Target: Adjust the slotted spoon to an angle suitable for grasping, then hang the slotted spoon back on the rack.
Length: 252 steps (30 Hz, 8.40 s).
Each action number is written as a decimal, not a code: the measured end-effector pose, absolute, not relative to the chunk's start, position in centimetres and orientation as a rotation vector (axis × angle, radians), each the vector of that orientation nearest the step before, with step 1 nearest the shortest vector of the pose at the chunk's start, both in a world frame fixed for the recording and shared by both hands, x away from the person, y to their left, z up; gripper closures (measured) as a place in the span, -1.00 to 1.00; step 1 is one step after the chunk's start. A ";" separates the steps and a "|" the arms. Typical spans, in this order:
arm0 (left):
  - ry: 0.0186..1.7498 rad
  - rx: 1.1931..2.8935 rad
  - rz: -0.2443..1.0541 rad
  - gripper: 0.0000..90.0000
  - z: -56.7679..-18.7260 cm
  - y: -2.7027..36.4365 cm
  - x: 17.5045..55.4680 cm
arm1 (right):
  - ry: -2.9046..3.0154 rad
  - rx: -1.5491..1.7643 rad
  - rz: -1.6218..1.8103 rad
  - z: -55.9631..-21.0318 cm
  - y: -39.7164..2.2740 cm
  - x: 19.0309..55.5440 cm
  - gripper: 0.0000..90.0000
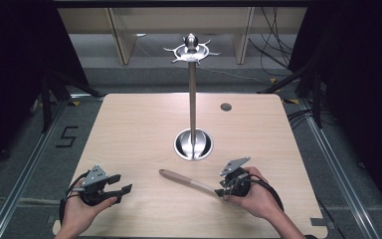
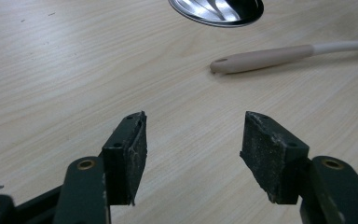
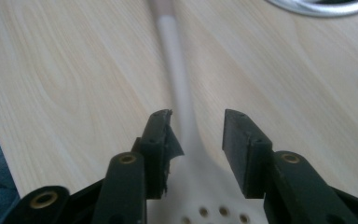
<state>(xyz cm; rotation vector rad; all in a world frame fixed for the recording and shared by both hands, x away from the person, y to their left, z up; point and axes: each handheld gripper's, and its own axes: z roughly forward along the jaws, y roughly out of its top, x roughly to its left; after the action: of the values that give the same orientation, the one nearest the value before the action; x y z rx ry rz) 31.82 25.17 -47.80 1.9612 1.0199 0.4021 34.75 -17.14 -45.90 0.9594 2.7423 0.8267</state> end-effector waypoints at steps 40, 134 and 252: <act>1.038 1.958 0.380 -0.13 -48.2 25.5 31.4 | 3.012 0.562 0.345 -44.8 -6.8 38.5 0.55; 1.039 1.978 0.372 -0.15 -48.3 25.7 31.6 | 2.559 0.681 1.124 -38.6 -15.2 36.3 0.66; 1.031 1.935 0.398 -0.15 -47.9 26.0 31.3 | 2.065 0.850 1.380 -31.8 -17.7 37.7 0.66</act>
<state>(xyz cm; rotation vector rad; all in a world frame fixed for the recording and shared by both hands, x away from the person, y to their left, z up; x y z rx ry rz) 31.29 26.03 -47.90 1.9354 1.0312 0.3978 37.68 -17.74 -31.75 0.8498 2.0647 1.3805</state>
